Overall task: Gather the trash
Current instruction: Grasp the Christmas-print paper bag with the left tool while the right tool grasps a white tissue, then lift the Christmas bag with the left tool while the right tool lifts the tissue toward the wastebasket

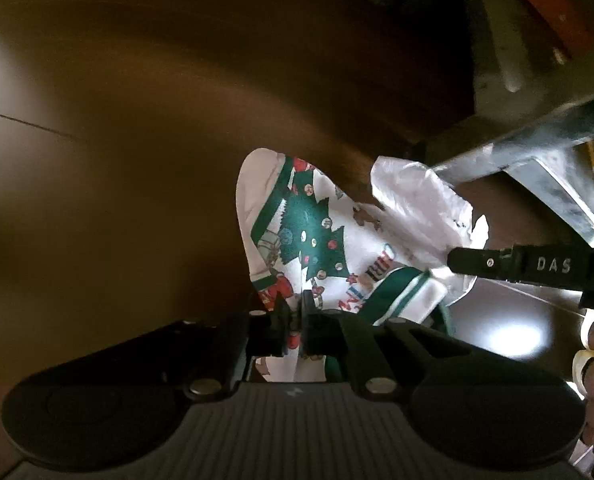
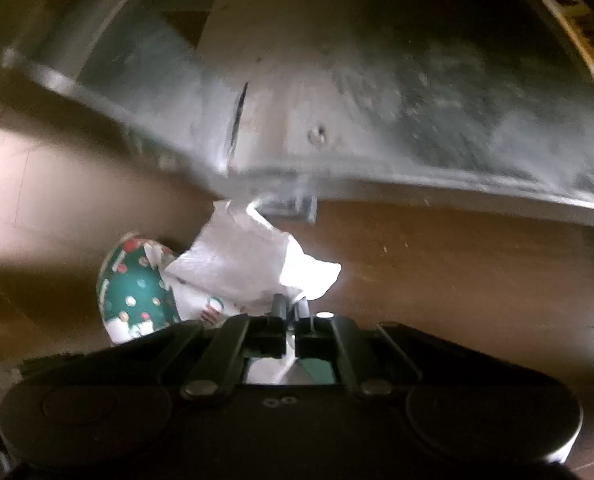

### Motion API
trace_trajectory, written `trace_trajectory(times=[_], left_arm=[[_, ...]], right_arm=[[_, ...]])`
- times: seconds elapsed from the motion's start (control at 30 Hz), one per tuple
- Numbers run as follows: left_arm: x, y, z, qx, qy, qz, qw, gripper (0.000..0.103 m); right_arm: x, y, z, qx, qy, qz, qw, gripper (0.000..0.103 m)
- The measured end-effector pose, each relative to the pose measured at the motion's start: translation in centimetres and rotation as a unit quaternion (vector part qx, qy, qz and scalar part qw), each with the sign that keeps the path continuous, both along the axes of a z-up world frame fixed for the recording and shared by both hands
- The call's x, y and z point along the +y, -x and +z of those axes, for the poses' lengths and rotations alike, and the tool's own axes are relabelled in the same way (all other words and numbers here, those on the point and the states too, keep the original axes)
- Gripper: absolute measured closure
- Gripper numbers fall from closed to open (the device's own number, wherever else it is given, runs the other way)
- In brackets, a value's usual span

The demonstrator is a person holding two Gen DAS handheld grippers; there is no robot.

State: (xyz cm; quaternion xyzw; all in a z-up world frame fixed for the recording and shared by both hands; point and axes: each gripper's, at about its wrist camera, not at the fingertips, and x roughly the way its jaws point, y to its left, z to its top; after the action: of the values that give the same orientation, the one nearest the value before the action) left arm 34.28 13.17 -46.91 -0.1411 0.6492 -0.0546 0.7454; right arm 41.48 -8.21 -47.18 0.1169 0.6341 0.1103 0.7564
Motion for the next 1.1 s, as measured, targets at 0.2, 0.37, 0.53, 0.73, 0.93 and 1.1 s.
trace_trajectory(times=[0.2,0.37,0.53,0.73,0.93,1.1], left_arm=[[1.6,2.0,3.6,-0.008,-0.023,-0.006,0.9997,0.099],[3.5,3.7,7.2,-0.02,-0.048,0.019,0.9985,0.099],[6.0,4.7,12.2,-0.06,-0.067,0.051,0.9946,0.099],[6.5,5.4,20.9,-0.142,-0.074,0.07,0.9846,0.099],[5.4,5.7,29.7,-0.228,-0.086,0.073,0.9671,0.099],[4.0,7.2,37.3,-0.294,-0.083,0.07,0.9496,0.099]], right_arm=[[-1.2,3.0,2.5,-0.003,0.013,0.024,1.0,0.101],[-2.5,6.3,6.1,-0.016,0.029,0.046,0.998,0.101],[-3.9,8.8,12.1,-0.059,0.042,0.063,0.995,0.101],[-5.5,11.7,20.5,-0.126,0.038,0.067,0.989,0.101],[-6.3,14.9,27.9,-0.185,0.04,0.068,0.98,0.101],[-8.0,18.3,34.4,-0.25,0.034,0.066,0.965,0.101]])
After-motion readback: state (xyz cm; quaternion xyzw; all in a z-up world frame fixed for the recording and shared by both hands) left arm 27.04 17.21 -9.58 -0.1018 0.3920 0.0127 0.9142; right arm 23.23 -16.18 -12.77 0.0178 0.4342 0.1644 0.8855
